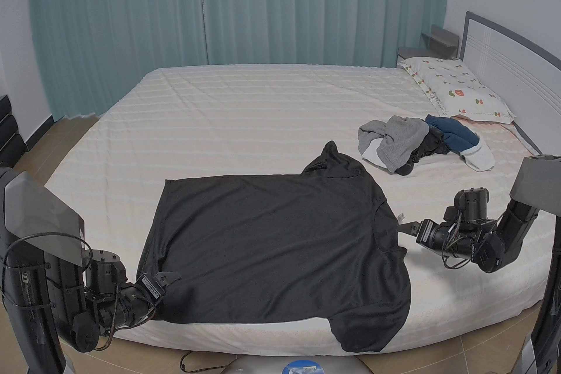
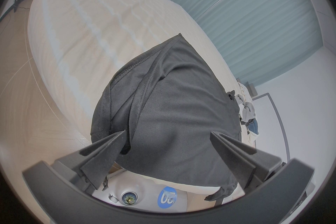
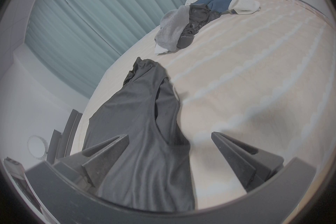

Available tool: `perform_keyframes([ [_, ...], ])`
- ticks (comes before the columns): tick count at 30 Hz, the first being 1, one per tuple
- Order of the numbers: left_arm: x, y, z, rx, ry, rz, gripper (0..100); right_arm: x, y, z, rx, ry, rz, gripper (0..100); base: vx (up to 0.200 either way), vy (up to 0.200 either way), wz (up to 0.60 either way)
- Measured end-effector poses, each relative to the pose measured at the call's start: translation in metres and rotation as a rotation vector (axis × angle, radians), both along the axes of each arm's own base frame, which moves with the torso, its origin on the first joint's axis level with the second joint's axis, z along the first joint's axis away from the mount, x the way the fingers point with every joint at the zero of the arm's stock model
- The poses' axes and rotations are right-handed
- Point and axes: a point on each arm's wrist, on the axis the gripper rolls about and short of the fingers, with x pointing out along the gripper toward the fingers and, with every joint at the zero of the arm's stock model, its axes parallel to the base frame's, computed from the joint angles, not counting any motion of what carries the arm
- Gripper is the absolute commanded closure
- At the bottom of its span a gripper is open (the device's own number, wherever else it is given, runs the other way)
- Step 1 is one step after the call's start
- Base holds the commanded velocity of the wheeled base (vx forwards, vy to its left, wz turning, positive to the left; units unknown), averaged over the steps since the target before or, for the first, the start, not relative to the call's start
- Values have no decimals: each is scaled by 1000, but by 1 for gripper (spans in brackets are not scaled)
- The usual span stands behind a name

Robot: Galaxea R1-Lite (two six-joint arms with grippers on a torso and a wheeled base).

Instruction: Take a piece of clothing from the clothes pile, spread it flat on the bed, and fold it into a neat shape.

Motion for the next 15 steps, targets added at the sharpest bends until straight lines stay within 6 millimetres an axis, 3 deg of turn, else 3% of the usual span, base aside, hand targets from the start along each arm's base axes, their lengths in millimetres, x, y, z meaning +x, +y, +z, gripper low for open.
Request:
perform_keyframes([
  [5, 0, 1, 1, -1, 3, 5, 0, -31, 8, 3, 6, -26, 44, 0, -200, 0, 0],
  [11, -2, 3, -1, 8, 27, 9, 0, -58, 19, 3, 53, -34, 73, 0, 0, 0, 0],
  [15, -1, 10, -1, 57, 17, 8, 0, -62, 22, 1, 106, -22, 51, 0, 0, 0, 0],
])
